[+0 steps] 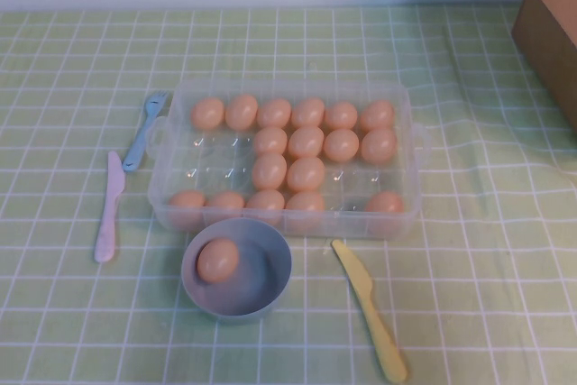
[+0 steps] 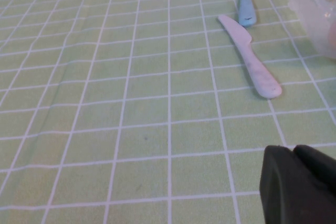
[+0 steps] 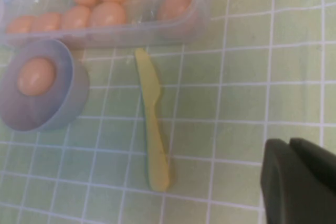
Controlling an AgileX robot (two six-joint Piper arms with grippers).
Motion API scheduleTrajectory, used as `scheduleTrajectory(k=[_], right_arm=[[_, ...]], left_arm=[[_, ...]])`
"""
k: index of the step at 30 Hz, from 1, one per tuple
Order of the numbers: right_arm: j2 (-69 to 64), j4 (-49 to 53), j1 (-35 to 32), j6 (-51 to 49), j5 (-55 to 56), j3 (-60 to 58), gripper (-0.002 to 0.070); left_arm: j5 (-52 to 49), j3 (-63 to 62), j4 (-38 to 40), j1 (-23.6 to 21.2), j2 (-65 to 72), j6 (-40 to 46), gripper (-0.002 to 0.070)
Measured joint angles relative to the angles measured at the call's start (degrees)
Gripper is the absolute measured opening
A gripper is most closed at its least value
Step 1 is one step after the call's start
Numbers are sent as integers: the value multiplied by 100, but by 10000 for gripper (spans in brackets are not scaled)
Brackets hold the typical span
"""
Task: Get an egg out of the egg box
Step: Pick up the egg from the plastic box
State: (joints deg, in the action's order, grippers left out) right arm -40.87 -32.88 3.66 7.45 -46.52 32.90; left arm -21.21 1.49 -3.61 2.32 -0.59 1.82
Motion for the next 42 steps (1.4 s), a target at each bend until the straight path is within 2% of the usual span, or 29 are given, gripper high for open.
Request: scheduleTrajectory(k=[6,9,19,22,36,40,42], right_arm=[[-1376,427,14,225,-595,1009,-18],[-2022,682,293,239,-735,1545,-18],[-4083,1842,2414,-338,-800,3253,-18],[-4723,2019,2771,-408,-949,3905,-18],[-6839,2236,2890,-444,-1867,6581,-8],[-7319,2236,2890,-449,-1945,7160,57],[-7579,2236,2890,-565,-1996,7434,117]], left_arm=[[0,0,0,0,0,0,-4],[0,0,0,0,0,0,-4],[0,0,0,0,0,0,-4],[0,0,0,0,0,0,-4],[0,0,0,0,0,0,-4],[0,0,0,0,0,0,-4],[0,0,0,0,0,0,-4]])
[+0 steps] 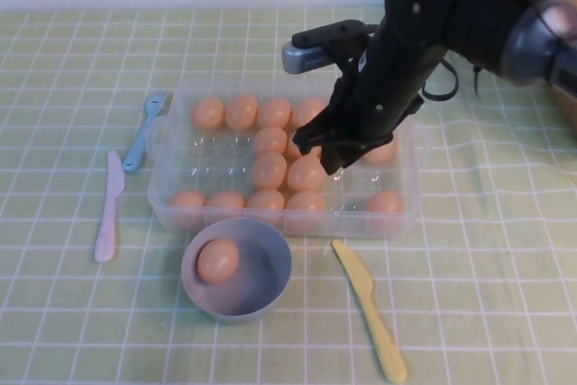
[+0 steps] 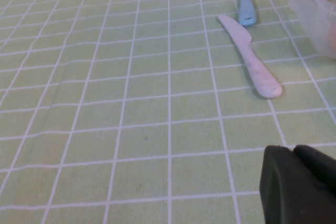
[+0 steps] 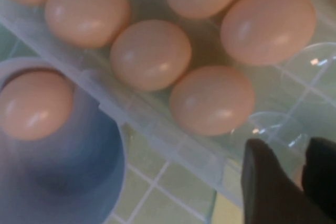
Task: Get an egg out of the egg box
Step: Pick up the egg from the plastic box
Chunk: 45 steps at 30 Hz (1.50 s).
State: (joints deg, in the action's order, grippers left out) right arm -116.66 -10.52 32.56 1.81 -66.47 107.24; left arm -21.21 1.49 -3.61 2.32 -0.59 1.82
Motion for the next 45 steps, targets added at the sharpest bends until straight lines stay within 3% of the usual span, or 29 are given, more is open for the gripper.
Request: scheduleTrajectory(k=[8,11,27,45], right_arm=[[-697,-12,9,-1046,-139,655,421],[-891,-12,9,-1514,-127,779,488],[-1085,-22,9,-2183,568,826,515],[-1351,-73,9,-2220,721,826,515]], left_arm=[[0,0,0,0,0,0,-4],[0,0,0,0,0,0,-4],[0,0,0,0,0,0,-4],[0,0,0,0,0,0,-4]])
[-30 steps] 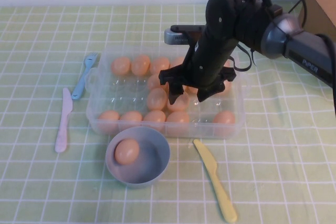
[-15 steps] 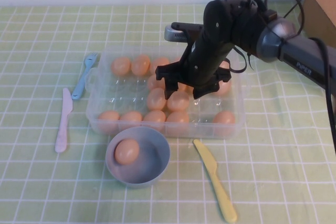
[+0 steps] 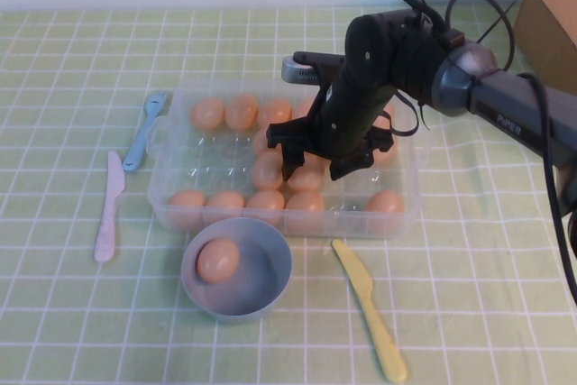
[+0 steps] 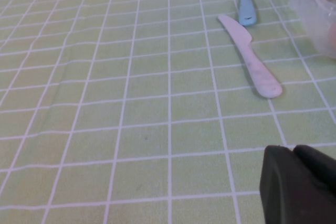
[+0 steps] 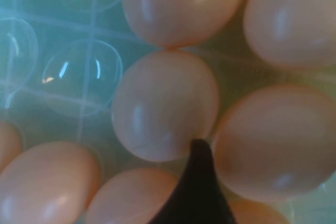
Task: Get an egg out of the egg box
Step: Pick up the egg from the plastic box
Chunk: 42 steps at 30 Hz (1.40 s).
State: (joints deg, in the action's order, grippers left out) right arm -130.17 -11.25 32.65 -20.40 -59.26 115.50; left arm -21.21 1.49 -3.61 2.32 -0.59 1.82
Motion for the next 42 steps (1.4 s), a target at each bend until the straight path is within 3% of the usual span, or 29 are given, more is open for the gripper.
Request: scheduleTrajectory(k=[30,36,42], right_arm=[[-155,27,0,0,210,9,482],[-155,27,0,0,237,9,402],[-155,27,0,186,237,9,396]], left_arm=[[0,0,0,0,0,0,-4],[0,0,0,0,0,0,-4],[0,0,0,0,0,0,-4]])
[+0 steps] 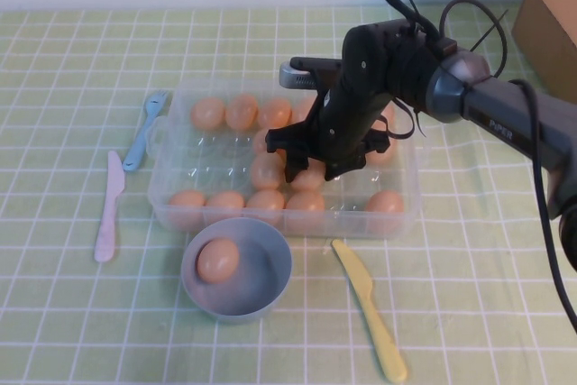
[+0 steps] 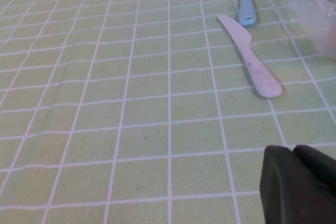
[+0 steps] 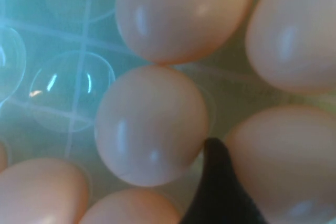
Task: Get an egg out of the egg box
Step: Pick up the egg from the plastic box, then place the egg in the bowl
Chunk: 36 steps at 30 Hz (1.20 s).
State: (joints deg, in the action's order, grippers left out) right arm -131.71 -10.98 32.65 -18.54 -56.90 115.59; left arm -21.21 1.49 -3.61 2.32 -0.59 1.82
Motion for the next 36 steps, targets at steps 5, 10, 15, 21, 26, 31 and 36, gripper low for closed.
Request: scheduleTrajectory(k=[5,10,15,21,26,31,36], right_arm=[[125,42,0,28,-98,0,396],[741,356,74,189,-258,0,395],[1359,522,318,600,-839,0,394],[1546,393,847,1324,-1373,0,394],[1525,286,1297,1784,-1395,0,394],[1302,249,1487,1854,-1395,0,394],[1029,274,1487,1854,-1395,0,394]], left_arm=[[0,0,0,0,0,0,-4],[0,0,0,0,0,0,-4],[0,0,0,0,0,0,-4],[0,0,0,0,0,0,-4],[0,0,0,0,0,0,-4],[0,0,0,0,0,0,-4],[0,0,0,0,0,0,-4]])
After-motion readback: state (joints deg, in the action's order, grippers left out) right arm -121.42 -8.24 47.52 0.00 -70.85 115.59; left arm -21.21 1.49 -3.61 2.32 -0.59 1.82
